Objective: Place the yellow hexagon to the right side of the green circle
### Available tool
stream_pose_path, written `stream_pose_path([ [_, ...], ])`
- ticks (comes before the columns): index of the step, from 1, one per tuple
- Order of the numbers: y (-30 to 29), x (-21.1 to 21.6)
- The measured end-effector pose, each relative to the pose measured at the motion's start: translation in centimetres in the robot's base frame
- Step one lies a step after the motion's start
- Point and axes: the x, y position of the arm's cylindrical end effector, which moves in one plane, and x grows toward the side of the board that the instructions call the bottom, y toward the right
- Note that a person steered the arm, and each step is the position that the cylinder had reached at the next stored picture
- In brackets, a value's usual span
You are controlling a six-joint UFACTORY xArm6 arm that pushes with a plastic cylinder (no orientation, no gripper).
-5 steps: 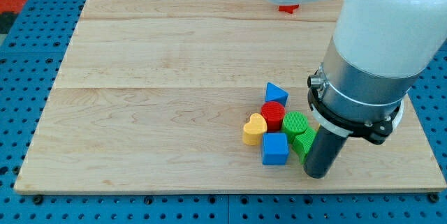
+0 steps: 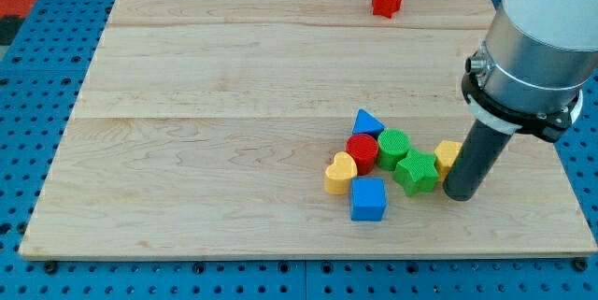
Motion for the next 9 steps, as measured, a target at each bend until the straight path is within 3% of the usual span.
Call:
stream_pose_path([
  [5,2.0,-0.1],
  [6,2.0,2.2],
  [8,-6.8,5.7],
  [9,-1.5,4.4],
])
